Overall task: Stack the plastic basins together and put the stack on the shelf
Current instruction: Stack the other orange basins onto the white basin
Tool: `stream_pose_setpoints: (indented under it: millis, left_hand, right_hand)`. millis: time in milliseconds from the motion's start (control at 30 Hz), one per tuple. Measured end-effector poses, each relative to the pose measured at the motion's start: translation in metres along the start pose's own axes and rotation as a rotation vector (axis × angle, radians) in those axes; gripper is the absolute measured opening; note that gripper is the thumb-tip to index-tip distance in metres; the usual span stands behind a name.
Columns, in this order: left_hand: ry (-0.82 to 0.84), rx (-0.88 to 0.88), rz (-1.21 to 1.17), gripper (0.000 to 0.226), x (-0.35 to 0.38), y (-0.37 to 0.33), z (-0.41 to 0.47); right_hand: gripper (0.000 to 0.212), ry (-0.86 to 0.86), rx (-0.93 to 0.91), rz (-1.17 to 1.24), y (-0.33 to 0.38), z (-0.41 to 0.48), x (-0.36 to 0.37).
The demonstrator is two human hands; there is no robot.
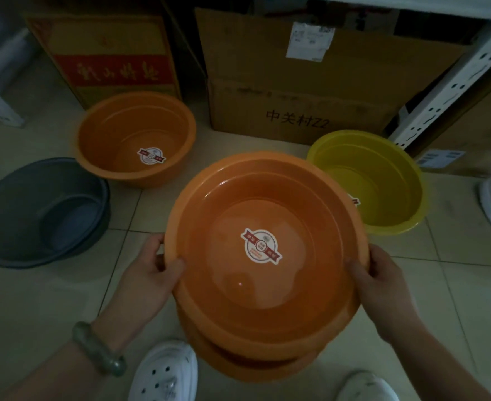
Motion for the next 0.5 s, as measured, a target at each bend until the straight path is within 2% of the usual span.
stream_pose_setpoints:
  millis: [133, 367, 500]
  left_hand:
    - [0.002, 0.011, 0.038, 0.026, 0.002, 0.005, -0.008]
    - [0.007, 0.049, 0.261, 0.041, 0.004, 0.019, -0.016]
    - [0.028, 0.062, 0.304, 0.042, 0.005, 0.025, -0.016]
  right_hand:
    - [0.025, -0.028, 0.005, -0.035, -0.006, -0.014, -0.001]
    - [0.033, -0.025, -0.022, -0.199, -0.019, -0.028, 0.004]
    - [0.034, -0.025, -0.026, -0.254, -0.03, -0.029, 0.007]
Point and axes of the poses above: each hand's wrist, its own z-axis towards the middle knuckle, its own x-axis out of the palm, y = z × x, the point moved 5 cm from there along z, towards the middle knuckle, and after that the axes turned 4 degrees about y, right-handed, at the moved point
